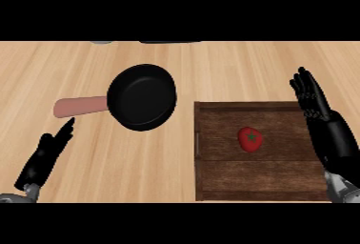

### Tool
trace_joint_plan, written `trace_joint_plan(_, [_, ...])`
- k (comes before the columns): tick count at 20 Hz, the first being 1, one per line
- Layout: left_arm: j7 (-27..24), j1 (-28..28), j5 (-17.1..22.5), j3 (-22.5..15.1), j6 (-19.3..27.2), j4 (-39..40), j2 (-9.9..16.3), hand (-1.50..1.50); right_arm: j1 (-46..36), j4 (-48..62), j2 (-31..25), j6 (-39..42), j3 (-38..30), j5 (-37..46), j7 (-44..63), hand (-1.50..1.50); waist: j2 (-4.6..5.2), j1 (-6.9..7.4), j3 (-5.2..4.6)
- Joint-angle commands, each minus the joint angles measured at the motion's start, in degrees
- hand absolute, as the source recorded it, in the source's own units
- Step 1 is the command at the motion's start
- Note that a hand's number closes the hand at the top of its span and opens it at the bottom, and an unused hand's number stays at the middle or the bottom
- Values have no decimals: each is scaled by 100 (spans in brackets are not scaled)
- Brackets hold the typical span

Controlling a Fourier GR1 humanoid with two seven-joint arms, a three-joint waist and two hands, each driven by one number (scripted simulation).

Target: Pick the tomato from the tray and place it in the pot

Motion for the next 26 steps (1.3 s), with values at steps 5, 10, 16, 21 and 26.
trace_joint_plan(5, [-436, -1132, 325, 647, 590, -958, -607, 0, -986, 1158, -166, 2067, 91, -840, -538, 150, 165, 688, -100])
trace_joint_plan(10, [-254, -1294, 642, 693, 686, -1302, -982, 0, -1371, 2695, -628, 2570, -14, 26, -1931, -150, 240, 776, -79])
trace_joint_plan(16, [-1, -1595, 745, 1003, 771, -1234, -890, 0, -1964, 4047, -666, 4067, -225, -68, -3916, -150, 175, 504, -97])
trace_joint_plan(21, [126, -1488, 594, 933, 1009, -1348, -1033, 0, -2828, 4687, -1084, 4783, 215, 745, -4174, -150, 113, 402, -116])
trace_joint_plan(26, [106, -1215, 568, 890, 929, -1497, -981, 0, -3289, 4253, -1503, 4929, 1166, 1705, -3664, -150, 84, 464, -127])
